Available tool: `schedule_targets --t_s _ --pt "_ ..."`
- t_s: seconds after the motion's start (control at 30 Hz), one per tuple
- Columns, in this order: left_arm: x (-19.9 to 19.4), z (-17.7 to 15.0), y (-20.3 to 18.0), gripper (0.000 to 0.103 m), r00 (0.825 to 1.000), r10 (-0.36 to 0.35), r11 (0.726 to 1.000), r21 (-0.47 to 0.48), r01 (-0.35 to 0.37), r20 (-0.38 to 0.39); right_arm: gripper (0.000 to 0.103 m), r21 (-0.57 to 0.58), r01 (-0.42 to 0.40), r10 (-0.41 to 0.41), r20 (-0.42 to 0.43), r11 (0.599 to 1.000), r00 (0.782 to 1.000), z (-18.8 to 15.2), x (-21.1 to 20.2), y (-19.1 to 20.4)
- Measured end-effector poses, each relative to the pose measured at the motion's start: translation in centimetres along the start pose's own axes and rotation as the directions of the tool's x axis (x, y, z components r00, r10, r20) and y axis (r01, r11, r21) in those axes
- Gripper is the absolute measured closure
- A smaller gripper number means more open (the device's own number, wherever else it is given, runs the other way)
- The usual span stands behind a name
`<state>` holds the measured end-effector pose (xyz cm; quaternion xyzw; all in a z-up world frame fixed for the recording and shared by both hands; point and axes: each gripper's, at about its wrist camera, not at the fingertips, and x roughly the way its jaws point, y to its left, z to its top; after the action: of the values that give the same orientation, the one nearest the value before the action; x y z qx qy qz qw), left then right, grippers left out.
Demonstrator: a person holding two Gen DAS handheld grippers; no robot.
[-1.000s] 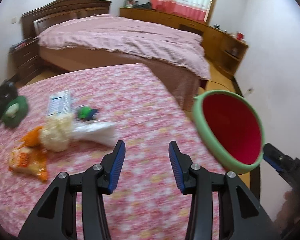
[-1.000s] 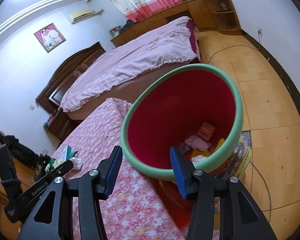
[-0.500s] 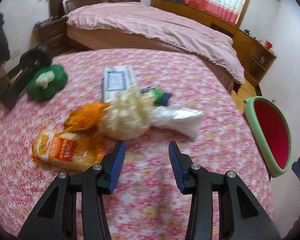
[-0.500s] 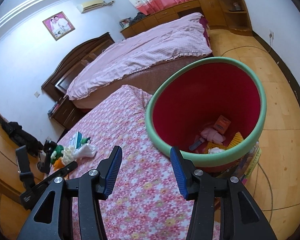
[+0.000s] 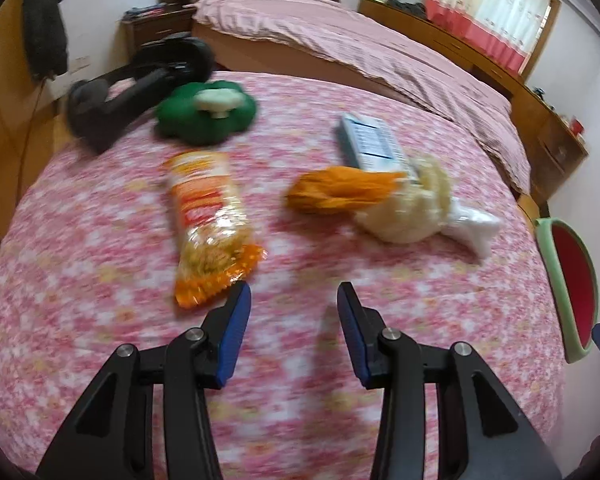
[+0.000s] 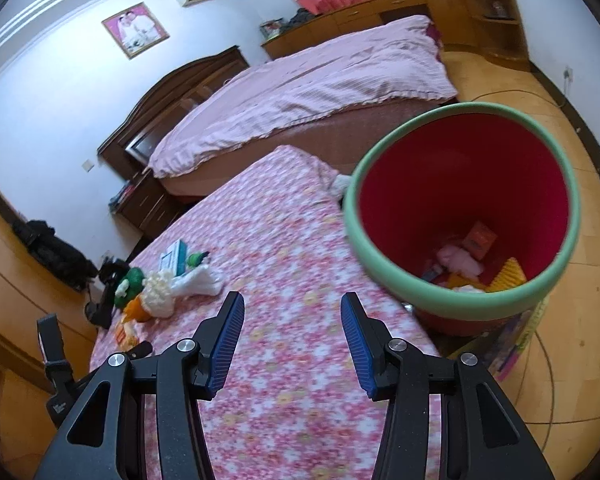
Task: Collect trash
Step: 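Withdraw both grippers from the bucket back over the bed, then grasp the yellow snack bag with the left gripper while the right grasps the plastic bag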
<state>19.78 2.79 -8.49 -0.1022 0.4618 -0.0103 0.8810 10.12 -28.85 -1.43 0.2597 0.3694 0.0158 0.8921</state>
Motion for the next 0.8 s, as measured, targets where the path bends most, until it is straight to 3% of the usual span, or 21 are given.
schedule_targets --t_s 0.37,0.47,0.6,0.8 --pt "-1.4 0.6 5.8 0.058 0.997 0.067 0.992 -0.105 -0.063 0.029 0.051 -0.057 -0.023 0.019 -0.062 0.998 0.998 -0.5 2.5 2.6" --pt "-1.9 1.3 6.1 0.058 0.997 0.058 0.994 -0.091 -0.053 0.050 0.051 -0.078 -0.027 0.021 -0.079 0.997 0.997 -0.5 3.1 3.4" --pt "-1.5 2.4 5.6 0.045 0.996 0.053 0.996 -0.069 -0.049 0.071 0.051 -0.115 -0.034 0.023 -0.099 0.993 0.995 -0.3 4.2 4.7" --pt "0.9 4.1 4.3 0.045 0.995 0.089 0.996 0.002 -0.089 0.043 0.051 -0.186 -0.047 0.019 -0.147 0.981 0.989 -0.2 6.7 7.1"
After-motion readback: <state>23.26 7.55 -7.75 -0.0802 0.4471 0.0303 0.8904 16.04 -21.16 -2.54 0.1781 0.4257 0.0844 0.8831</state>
